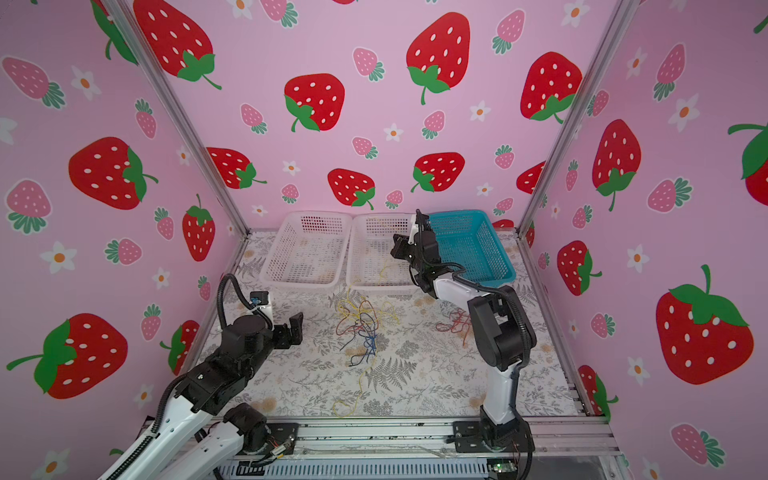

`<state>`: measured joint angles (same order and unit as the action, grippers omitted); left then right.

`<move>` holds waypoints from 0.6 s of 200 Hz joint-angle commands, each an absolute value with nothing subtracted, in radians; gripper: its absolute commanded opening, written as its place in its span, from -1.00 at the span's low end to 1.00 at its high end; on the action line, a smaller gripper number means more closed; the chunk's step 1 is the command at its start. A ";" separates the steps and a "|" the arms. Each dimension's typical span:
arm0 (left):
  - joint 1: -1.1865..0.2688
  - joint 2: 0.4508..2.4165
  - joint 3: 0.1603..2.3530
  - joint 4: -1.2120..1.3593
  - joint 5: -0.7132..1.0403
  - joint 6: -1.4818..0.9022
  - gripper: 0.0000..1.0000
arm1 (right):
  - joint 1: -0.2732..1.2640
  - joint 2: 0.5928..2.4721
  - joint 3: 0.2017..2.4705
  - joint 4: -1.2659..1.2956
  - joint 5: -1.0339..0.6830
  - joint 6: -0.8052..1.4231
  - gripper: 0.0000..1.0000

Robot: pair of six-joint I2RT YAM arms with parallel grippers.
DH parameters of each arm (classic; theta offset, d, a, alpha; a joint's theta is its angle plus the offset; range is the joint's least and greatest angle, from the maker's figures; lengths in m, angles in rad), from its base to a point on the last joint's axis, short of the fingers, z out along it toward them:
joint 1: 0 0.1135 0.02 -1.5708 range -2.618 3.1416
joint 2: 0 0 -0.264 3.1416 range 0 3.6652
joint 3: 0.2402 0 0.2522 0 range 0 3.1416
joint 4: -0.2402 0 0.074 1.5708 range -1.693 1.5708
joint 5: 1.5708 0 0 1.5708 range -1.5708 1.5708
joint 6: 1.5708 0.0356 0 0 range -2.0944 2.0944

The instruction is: Untangle the cables

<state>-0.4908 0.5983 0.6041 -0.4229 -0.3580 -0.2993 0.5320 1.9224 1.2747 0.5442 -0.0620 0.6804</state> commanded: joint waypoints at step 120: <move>-0.486 0.615 0.603 -0.411 -0.350 -0.283 0.98 | 0.525 1.975 1.601 0.018 0.087 0.527 -0.54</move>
